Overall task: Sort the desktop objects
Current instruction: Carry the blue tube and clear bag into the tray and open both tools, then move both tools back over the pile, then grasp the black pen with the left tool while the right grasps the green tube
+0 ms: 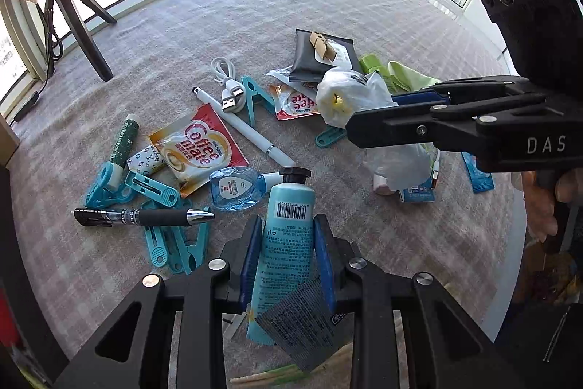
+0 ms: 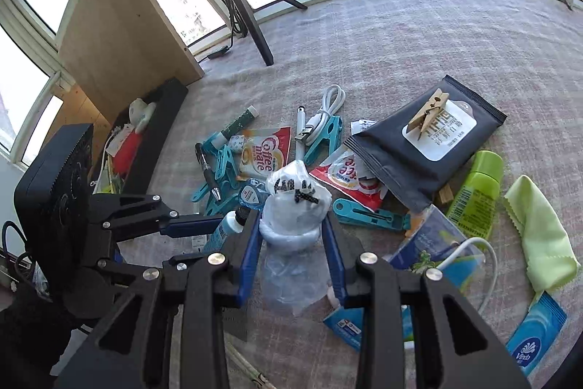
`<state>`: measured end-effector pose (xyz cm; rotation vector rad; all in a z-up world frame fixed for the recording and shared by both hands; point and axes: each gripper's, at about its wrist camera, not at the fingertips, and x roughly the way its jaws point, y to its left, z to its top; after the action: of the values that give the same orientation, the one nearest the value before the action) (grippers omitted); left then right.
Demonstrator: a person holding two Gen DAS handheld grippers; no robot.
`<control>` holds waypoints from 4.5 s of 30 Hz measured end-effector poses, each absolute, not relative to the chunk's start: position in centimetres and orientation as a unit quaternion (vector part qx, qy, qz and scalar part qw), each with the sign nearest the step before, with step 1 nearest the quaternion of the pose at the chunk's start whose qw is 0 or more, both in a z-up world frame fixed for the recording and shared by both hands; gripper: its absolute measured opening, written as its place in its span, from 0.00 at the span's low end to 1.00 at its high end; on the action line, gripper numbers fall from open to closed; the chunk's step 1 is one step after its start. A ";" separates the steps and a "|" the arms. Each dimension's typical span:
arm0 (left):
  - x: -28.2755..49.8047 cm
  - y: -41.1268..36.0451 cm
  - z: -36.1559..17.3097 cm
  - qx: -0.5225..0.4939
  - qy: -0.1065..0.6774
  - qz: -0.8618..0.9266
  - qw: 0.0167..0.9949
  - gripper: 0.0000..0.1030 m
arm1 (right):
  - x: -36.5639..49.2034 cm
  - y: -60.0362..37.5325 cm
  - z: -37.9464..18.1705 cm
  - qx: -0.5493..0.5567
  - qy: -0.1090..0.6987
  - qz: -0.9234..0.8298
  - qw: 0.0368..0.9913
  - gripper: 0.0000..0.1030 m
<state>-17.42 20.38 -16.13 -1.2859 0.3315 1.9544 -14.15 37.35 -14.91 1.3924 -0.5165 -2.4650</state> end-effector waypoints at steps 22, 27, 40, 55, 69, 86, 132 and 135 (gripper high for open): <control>-15.4 -3.4 -3.2 -0.385 -0.014 0.908 0.167 0.26 | -15.6 22.8 -3.4 0.386 -0.170 -0.869 0.258 0.32; -14.7 -12.0 -3.2 -0.385 -0.033 0.919 0.084 0.26 | -16.5 15.2 -4.1 0.399 -0.145 -0.851 0.308 0.32; -16.9 -19.4 -3.8 -0.370 -0.051 0.927 0.039 0.26 | -19.4 1.8 -5.3 0.421 -0.067 -0.832 0.356 0.32; -21.5 -21.2 -2.7 -0.349 -0.077 0.934 -0.004 0.57 | -23.2 -1.3 -4.1 0.412 -0.023 -0.856 0.312 0.64; -20.9 -19.6 -3.9 -0.367 -0.066 0.928 0.020 0.54 | -23.2 3.6 -5.0 0.421 -0.058 -0.858 0.288 0.64; -22.6 -4.5 -8.4 -0.438 -0.004 0.884 0.165 0.53 | -19.6 25.0 -7.7 0.446 -0.078 -0.879 0.149 0.64; -27.5 10.1 -19.9 -0.606 -0.065 0.780 0.143 0.10 | -30.8 25.9 -18.7 0.590 -0.144 -0.778 0.162 0.55; -27.4 9.1 -20.4 -0.608 -0.065 0.779 0.142 0.10 | -31.5 25.5 -19.3 0.591 -0.145 -0.779 0.150 0.55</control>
<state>-27.39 9.09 -20.42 -1.7538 -0.1874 2.2484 -31.50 25.53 -19.32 1.6990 -0.4175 -2.2383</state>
